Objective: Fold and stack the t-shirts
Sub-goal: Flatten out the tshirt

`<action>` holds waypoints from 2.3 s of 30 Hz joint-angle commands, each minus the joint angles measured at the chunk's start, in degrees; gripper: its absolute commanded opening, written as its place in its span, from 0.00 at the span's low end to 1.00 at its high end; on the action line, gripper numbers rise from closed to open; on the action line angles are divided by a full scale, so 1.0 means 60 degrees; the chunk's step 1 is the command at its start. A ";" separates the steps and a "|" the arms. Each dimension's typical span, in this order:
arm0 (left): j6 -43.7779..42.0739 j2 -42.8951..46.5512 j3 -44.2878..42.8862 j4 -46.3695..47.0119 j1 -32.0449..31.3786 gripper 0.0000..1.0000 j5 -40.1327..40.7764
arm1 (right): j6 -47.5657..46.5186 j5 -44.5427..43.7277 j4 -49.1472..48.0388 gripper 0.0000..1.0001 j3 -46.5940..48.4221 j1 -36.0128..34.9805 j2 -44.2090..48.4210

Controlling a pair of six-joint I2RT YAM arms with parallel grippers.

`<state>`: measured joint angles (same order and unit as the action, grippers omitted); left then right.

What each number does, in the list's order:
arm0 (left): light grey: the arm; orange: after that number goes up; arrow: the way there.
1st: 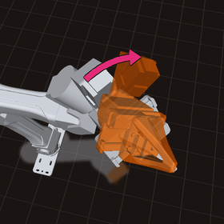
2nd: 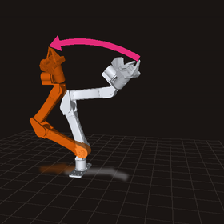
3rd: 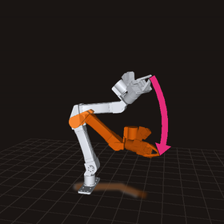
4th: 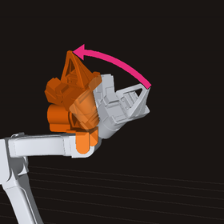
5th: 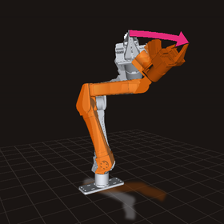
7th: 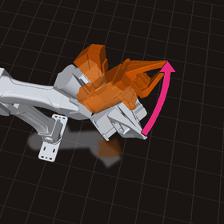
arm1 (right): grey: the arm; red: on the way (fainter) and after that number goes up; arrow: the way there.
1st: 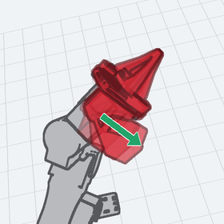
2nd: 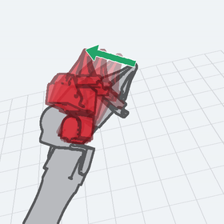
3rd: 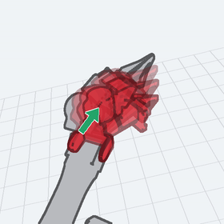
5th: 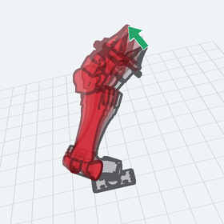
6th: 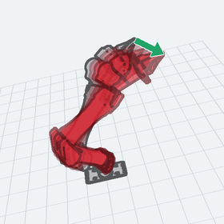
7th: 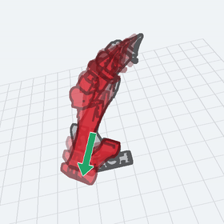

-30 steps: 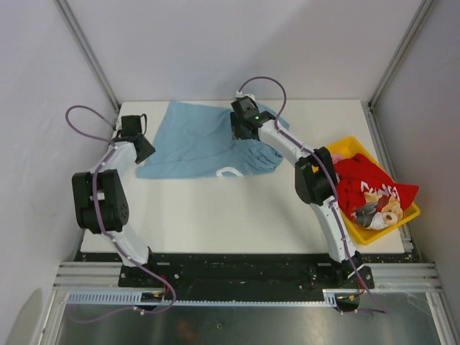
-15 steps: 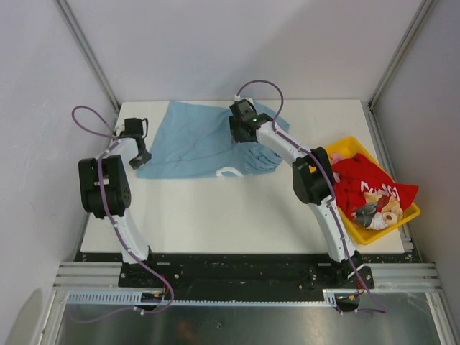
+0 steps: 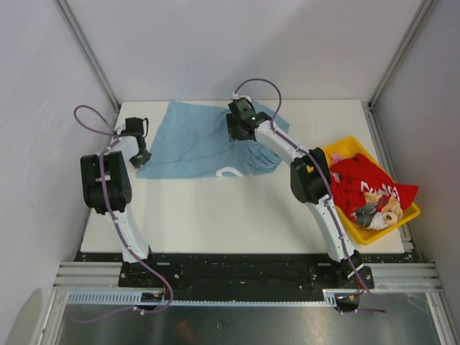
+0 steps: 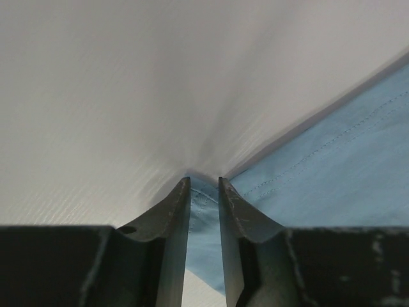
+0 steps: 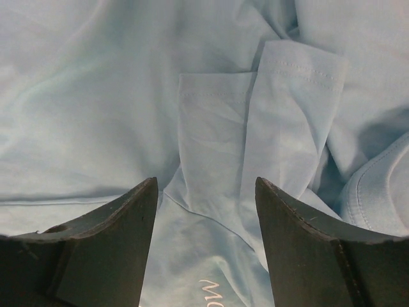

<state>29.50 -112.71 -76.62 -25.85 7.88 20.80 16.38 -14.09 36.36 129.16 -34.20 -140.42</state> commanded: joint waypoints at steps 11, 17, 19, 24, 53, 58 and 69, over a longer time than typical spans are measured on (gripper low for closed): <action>0.0116 0.0248 -0.0117 -0.0035 0.0078 0.00 0.0200 | -0.0522 0.0123 -0.0157 0.72 0.1678 -0.0031 -0.0827; 0.0209 0.0823 0.0141 -0.0009 0.0086 0.00 0.0167 | -0.0568 -0.0136 -0.0344 0.70 0.1966 -0.0027 -0.1112; 0.0229 0.0942 0.0230 -0.0012 0.0084 0.00 0.0134 | -0.0567 -0.0196 -0.0463 0.68 0.1986 -0.0050 -0.1201; 0.0302 0.1177 0.0482 -0.0009 0.0079 0.00 0.0058 | -0.0561 -0.0536 -0.0646 0.63 0.2161 -0.0134 -0.1460; 0.0649 0.2003 0.1207 -0.0001 0.0076 0.00 -0.0156 | -0.0270 -0.0914 -0.0903 0.12 0.2029 -0.0033 -0.1494; 0.0692 0.1869 0.1142 -0.0006 0.0093 0.05 -0.0202 | -0.0293 -0.1071 -0.0828 0.01 0.1987 -0.0047 -0.1145; 0.0763 0.1388 0.0729 -0.0016 0.0196 0.19 -0.0258 | 0.0241 -0.1413 -0.1153 0.00 0.0038 -0.0250 0.0865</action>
<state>33.06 -103.35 -69.67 -26.33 8.27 19.05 15.64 -20.47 32.18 131.92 -34.83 -143.98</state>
